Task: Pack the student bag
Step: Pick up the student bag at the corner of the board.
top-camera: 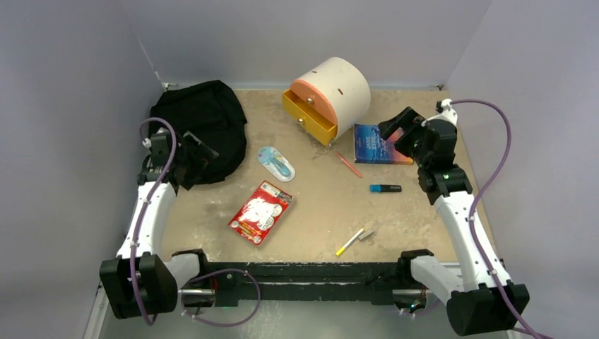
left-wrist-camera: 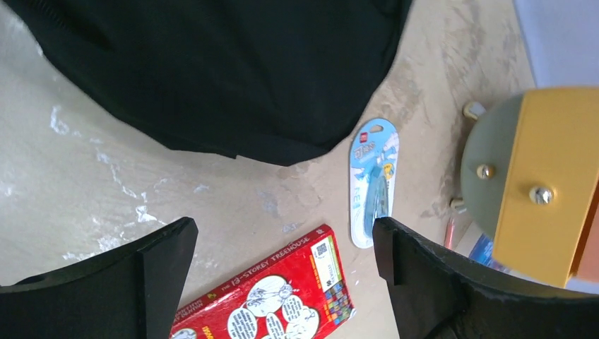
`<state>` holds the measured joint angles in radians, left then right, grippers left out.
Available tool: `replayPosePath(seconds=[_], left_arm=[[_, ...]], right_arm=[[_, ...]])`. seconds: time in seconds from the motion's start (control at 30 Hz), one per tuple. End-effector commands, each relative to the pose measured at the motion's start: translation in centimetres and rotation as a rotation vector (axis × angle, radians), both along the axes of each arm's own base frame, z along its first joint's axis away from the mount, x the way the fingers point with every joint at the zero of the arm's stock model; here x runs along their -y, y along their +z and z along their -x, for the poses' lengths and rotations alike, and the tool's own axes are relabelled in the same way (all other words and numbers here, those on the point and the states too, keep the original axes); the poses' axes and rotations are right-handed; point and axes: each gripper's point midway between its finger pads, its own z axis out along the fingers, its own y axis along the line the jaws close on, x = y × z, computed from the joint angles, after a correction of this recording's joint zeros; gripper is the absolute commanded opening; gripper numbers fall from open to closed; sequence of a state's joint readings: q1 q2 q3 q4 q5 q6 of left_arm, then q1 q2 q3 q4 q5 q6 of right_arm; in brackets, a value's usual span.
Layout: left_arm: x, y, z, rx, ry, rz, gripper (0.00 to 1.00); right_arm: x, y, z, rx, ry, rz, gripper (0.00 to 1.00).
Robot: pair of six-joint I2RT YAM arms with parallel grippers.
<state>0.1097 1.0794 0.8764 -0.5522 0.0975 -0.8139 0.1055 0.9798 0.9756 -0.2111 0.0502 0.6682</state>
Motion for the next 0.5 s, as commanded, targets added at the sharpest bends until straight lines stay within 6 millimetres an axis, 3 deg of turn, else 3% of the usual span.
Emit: replayPosePath(seconds=[0.0, 0.23, 0.47], left_arm=[[-0.1, -1.4, -0.6, -0.011, 0.111, 0.165, 0.96], [-1.8, -4.0, -0.7, -0.008, 0.293, 0.206, 0.97], [-2.6, -4.8, -2.8, 0.059, 0.375, 0.264, 0.98]], right_arm=[[-0.6, 1.3, 0.2, 0.048, 0.021, -0.046, 0.99], [-0.6, 0.9, 0.7, 0.047, 0.027, -0.044, 0.99], [-0.7, 0.8, 1.0, 0.056, 0.034, -0.047, 0.99]])
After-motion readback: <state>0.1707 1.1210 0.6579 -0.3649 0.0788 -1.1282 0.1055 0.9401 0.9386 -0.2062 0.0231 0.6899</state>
